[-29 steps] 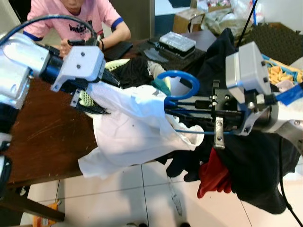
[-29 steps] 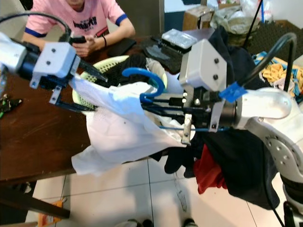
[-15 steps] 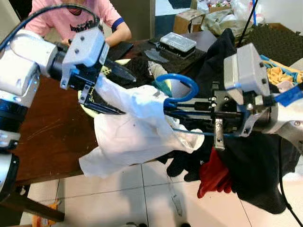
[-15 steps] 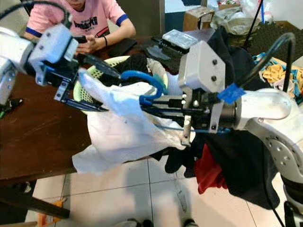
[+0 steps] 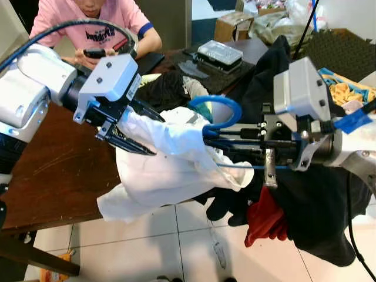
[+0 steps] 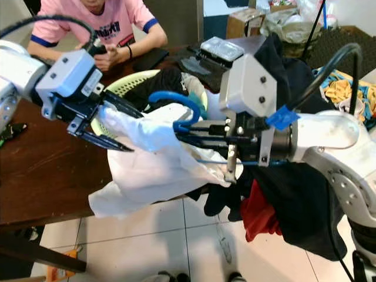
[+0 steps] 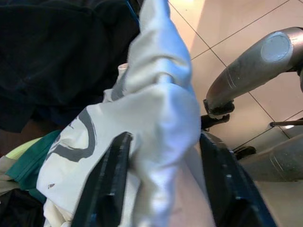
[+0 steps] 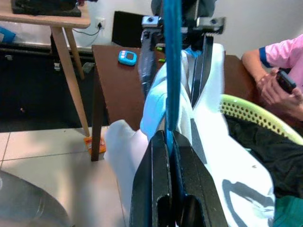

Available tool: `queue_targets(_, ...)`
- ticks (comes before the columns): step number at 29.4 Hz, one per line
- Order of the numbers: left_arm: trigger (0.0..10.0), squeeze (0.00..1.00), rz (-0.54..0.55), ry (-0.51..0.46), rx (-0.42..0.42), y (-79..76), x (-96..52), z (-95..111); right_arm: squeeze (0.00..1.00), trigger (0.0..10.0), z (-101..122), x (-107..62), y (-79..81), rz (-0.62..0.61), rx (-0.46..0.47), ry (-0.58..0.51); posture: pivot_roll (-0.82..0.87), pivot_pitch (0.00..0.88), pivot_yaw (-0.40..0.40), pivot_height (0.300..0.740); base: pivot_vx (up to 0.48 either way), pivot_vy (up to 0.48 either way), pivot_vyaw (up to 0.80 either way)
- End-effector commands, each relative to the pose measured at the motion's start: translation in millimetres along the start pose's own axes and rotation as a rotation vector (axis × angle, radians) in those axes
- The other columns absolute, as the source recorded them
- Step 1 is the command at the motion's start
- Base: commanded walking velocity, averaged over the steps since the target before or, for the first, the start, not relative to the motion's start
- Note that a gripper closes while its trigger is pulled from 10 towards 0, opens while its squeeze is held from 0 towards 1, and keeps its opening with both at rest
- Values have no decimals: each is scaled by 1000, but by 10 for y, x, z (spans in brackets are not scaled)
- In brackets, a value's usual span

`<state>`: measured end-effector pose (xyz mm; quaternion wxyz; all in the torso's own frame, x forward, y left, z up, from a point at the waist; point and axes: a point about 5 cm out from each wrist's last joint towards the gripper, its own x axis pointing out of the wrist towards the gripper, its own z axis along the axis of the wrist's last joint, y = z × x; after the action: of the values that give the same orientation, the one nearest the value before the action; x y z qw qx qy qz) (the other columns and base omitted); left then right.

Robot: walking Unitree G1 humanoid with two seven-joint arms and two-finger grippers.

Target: Hang hanger

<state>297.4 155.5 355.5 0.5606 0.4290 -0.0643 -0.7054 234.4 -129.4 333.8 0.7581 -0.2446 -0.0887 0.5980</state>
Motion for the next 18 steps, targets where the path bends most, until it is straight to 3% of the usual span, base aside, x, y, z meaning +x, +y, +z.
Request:
queue_targets(1,0,0,-24,61,-29,-58,-30,-88,0,10000,126,5,43,27,-57,-46,48,174,86,740,0,0,0)
queue_targets(7,0,0,-5,116,0,-27,-51,-141,0,10000,157,2,50,31,-62,-52,49,175,85,740,0,0,0)
queue_targets(8,0,0,7,181,28,-4,-73,-201,0,10000,163,2,53,33,-64,-54,49,175,85,740,0,0,0)
queue_targets(11,0,0,7,207,38,-5,-76,-232,0,10000,159,12,57,35,-64,-54,52,177,85,740,0,0,0)
queue_targets(18,0,0,25,135,19,-6,-49,-190,0,10000,121,43,67,25,-59,-43,53,179,85,740,0,0,0)
